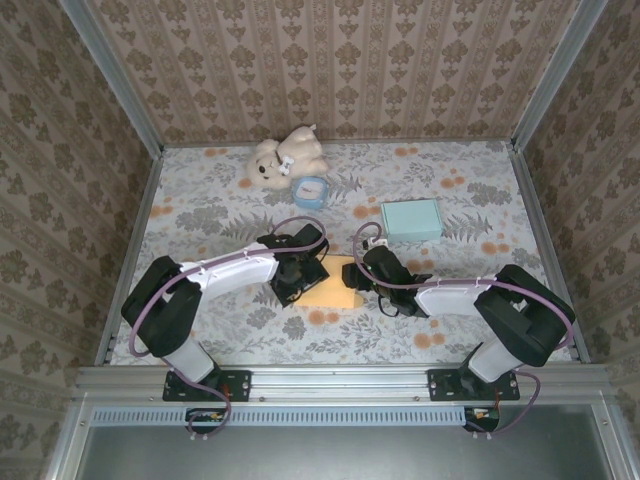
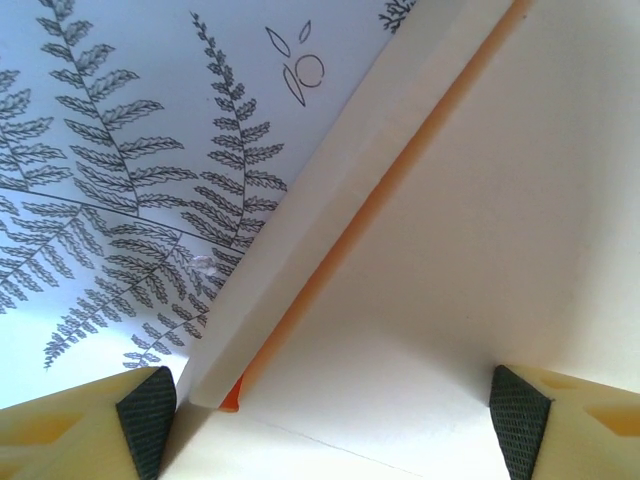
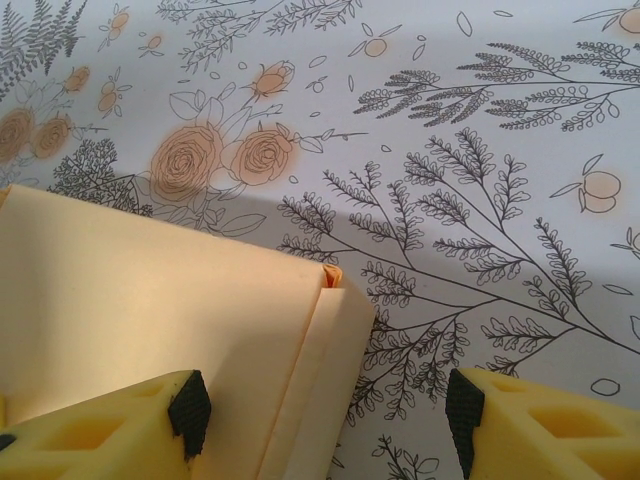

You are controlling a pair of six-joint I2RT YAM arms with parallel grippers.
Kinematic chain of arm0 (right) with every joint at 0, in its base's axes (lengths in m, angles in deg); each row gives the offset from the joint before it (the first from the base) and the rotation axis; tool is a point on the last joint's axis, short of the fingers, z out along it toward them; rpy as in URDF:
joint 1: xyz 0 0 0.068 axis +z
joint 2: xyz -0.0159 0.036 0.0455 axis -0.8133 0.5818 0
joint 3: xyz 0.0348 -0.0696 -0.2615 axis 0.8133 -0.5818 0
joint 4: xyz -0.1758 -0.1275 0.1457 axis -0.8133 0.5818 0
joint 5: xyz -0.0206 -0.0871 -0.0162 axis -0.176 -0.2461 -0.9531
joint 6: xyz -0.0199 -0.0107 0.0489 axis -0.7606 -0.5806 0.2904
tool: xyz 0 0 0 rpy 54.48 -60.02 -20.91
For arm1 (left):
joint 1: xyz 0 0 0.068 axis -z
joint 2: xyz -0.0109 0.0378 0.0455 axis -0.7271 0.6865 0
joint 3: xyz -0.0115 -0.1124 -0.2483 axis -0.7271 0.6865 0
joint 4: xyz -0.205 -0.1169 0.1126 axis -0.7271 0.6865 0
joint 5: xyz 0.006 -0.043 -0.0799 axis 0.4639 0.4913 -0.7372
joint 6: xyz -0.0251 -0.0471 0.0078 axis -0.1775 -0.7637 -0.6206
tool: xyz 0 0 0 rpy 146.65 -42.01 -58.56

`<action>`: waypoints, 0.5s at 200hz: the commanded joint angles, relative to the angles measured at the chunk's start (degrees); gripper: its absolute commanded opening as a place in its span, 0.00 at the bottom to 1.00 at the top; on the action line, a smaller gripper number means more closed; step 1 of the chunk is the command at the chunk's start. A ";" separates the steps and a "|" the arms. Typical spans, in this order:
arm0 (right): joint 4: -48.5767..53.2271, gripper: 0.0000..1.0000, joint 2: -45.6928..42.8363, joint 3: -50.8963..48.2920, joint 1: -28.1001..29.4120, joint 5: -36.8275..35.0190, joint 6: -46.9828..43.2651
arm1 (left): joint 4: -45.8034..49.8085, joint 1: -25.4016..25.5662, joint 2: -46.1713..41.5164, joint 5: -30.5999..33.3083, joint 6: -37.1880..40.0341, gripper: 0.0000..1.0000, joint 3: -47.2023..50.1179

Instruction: Fold the paper box

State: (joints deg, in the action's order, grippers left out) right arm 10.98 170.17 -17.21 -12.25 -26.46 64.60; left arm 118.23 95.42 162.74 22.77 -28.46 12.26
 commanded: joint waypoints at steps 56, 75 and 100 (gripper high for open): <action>4.81 0.67 -2.03 -1.95 1.26 0.23 -0.16 | -1.00 -0.32 2.29 -0.51 -1.44 0.81 2.71; 6.35 0.67 -4.53 -2.23 1.96 -0.62 -0.38 | -0.99 -0.52 2.32 -0.37 -1.45 0.80 2.91; 9.80 0.67 -8.01 -2.45 3.36 -2.03 -1.01 | -0.92 -0.64 2.23 -0.20 -1.33 0.80 2.96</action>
State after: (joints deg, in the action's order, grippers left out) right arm 15.30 165.69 -18.92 -10.26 -26.66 64.62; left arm 115.38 95.31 162.76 22.09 -28.48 13.11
